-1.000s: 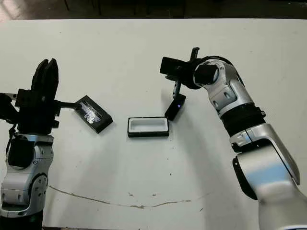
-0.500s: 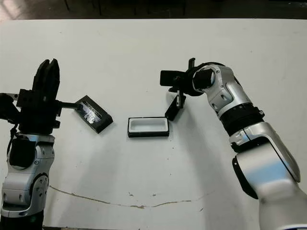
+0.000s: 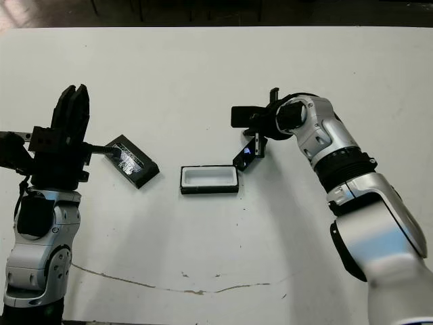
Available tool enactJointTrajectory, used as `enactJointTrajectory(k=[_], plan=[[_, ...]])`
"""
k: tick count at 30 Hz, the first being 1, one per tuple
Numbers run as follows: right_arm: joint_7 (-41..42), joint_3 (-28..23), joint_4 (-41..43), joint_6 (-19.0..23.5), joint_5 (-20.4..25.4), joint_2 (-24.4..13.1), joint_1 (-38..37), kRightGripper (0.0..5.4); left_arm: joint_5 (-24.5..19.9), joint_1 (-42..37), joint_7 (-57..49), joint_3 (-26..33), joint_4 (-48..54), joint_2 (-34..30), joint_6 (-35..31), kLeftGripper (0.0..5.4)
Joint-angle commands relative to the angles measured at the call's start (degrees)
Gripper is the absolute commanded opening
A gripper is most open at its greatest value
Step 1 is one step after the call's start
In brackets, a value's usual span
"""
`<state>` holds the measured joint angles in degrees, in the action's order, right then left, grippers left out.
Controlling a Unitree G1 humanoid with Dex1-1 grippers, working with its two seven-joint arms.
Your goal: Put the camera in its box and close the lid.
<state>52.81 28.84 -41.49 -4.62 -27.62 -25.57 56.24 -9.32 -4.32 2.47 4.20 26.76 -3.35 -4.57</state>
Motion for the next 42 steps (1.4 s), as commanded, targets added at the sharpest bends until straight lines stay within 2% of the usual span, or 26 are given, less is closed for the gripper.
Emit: enactJointTrajectory(k=[1,10,20,27,32,42], plan=[[1.5,0.9,-0.5,-1.8,-0.6,-1.7,-1.8,0.0,0.3,1.0,0.1,0.0,-0.9,-0.1,-0.2,0.03],[6.5,-1.0,5.3,-2.3,1.8,-6.2,-4.2,0.0,-0.2,0.7,0.1,0.2,-1.1,0.1,-0.4,0.03],[12.4,-4.2,15.8,1.3,6.7,-9.6,-9.7,0.0,0.5,0.2,0.0,-0.4,-2.0,0.3,0.3,0.03],[13.9,-5.1,22.2,3.5,7.5,-11.4,-12.5,0.0,0.9,-0.1,-0.1,-0.6,-2.3,0.5,0.4,0.03],[14.4,-6.2,25.8,3.4,9.3,-12.9,-15.0,0.0,-0.2,-0.1,0.1,-0.2,-2.3,0.7,0.1,0.03],[16.8,-6.9,32.4,6.8,10.7,-15.7,-18.2,0.0,0.3,0.0,0.7,-0.1,-2.6,0.3,1.2,0.03]])
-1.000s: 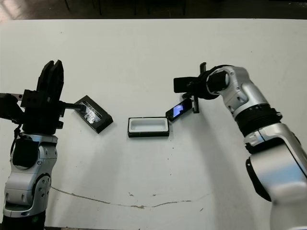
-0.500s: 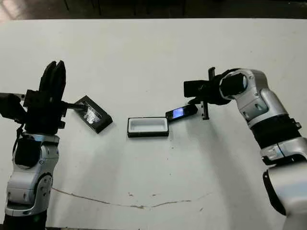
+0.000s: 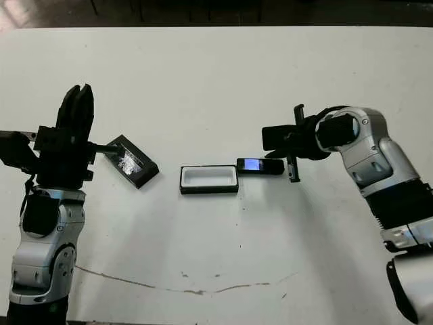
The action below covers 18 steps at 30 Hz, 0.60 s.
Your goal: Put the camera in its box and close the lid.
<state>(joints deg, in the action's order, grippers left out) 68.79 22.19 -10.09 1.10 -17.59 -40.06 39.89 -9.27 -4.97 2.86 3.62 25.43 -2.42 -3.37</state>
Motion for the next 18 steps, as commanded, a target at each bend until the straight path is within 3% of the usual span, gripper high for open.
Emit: enactJointTrajectory(k=[1,18], plan=[[0.8,-0.4,1.4,1.2,0.8,-1.4,-2.0,0.0,0.2,0.6,0.3,0.5,-1.3,-0.7,0.0,0.03],[3.4,0.0,7.4,2.2,2.9,-3.8,-5.1,0.0,0.2,0.7,0.6,0.7,-0.9,-0.7,-0.5,0.03]])
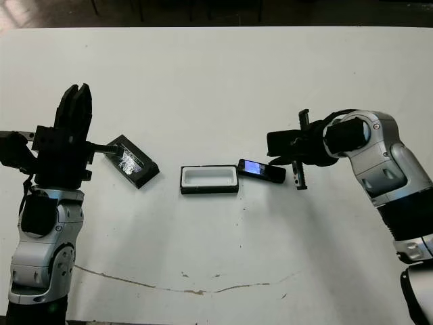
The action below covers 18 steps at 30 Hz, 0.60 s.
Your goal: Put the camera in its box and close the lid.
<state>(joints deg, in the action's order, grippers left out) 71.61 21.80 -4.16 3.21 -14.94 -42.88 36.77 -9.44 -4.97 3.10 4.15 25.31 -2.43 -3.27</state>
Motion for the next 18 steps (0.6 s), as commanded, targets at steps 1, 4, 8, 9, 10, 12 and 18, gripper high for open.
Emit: enactJointTrajectory(k=[1,4,8,9,10,12,18], plan=[[0.7,0.3,1.7,-0.4,0.6,-1.1,-2.2,0.0,0.2,0.7,0.5,0.2,-0.9,-0.7,-0.4,0.03],[0.5,0.3,1.6,-2.7,1.2,-1.3,-2.6,0.0,0.4,0.8,0.4,0.2,-0.8,-0.7,-0.5,0.03],[1.0,0.4,1.6,-0.9,1.3,-1.2,-3.0,0.0,0.4,0.8,0.3,0.3,-0.7,-0.5,-0.9,0.03],[1.2,0.4,1.6,-0.6,1.4,-1.2,-3.1,0.0,0.2,0.8,0.3,0.4,-0.7,-0.4,-0.9,0.03],[1.3,0.4,1.6,-0.4,1.5,-1.2,-3.2,0.0,0.2,0.8,0.4,0.4,-0.8,-0.4,-0.8,0.03],[1.5,0.4,1.9,-0.3,1.8,-1.3,-3.5,0.0,0.1,0.8,0.5,0.4,-0.9,-0.4,-0.7,0.03],[1.0,0.0,3.6,-1.1,1.7,-2.0,-4.4,0.0,0.0,0.8,0.5,0.3,-0.7,-0.5,-0.7,0.03]])
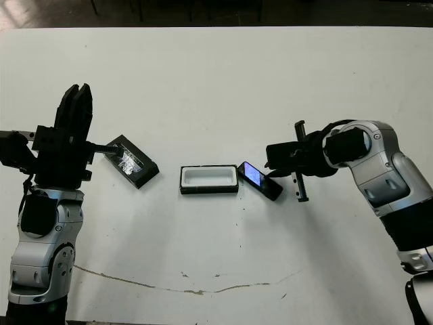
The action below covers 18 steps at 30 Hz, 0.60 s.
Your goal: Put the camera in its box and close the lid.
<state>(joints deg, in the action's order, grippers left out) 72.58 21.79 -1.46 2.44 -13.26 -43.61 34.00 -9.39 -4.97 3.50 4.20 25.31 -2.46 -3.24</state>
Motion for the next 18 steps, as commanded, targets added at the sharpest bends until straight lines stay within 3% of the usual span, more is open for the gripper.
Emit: enactJointTrajectory(k=[1,4,7,9,12,18], plan=[[-0.5,-0.3,1.2,-0.3,-0.2,-1.4,-1.8,0.0,0.0,0.8,0.1,0.2,-0.5,-0.5,-0.9,0.03],[-4.9,-1.8,2.7,0.2,-2.6,-1.9,-3.5,0.0,-0.4,1.0,-0.1,0.1,-0.1,-0.2,-1.6,0.03],[-11.0,-5.7,6.2,6.4,-4.4,-1.6,-6.9,0.0,-0.2,1.3,-0.1,0.0,0.0,-0.2,-1.3,0.03],[-15.1,-8.8,7.7,7.5,-3.8,-1.3,-9.3,0.0,0.2,1.7,-0.1,0.0,0.2,-0.2,-1.0,0.03],[-20.9,-14.2,9.0,6.4,-0.7,0.0,-12.8,0.0,0.3,2.2,0.1,0.1,0.4,-0.5,-0.7,0.03],[-26.6,-24.3,20.6,14.0,8.5,3.1,-19.5,0.0,-1.2,3.1,0.4,0.7,1.2,-0.2,-1.6,0.03]])
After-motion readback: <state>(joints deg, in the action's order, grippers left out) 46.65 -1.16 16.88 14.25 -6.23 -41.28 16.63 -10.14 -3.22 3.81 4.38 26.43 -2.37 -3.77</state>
